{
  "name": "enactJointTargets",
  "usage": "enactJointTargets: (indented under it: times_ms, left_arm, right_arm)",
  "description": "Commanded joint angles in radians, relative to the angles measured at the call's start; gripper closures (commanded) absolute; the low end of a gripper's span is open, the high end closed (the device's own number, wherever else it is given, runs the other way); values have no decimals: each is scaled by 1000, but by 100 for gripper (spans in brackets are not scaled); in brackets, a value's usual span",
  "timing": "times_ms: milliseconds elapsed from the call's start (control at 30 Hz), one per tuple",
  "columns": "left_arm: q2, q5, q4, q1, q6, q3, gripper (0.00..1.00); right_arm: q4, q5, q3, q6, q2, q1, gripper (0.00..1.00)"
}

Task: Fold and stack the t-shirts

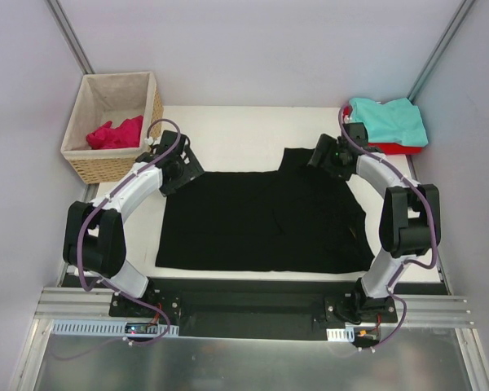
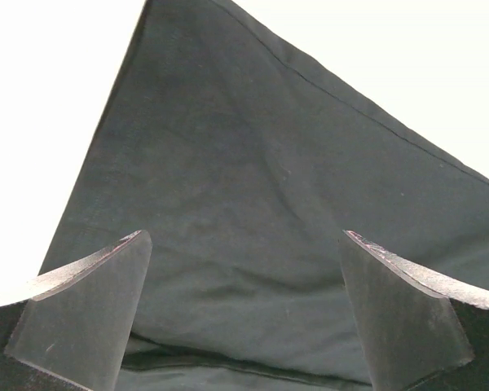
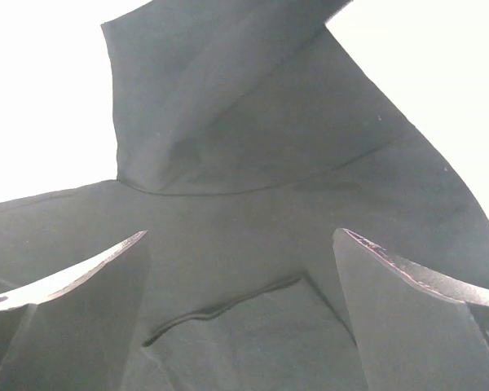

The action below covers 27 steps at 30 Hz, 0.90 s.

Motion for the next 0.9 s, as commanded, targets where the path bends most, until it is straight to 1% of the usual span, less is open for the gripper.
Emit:
enactJointTargets:
  times_ms: [0,200,300,467,633,867]
  left_arm:
    - [-24,57,7,9,7,31,1]
    - [-41,50,10,9,-2,4,1]
    - [-50,46,11,9,-2,-8,1]
    - [-59,45,14,9,-6,-18,1]
    - [-79,28,14,9,3,-24,1]
    - [-84,19,13,19,10,-22,1]
  right_arm:
    - [-10,7,-36,17,-30,-5,4]
    - [-2,31,-123,37,-58,-5,4]
    - [-10,36,-141,35,-53,-4,4]
    - [-23,65,-163,46,-44,-8,4]
    - [-33,102,-186,41,-38,-47,4]
    - [-34,114,-191,25,-20,-62,4]
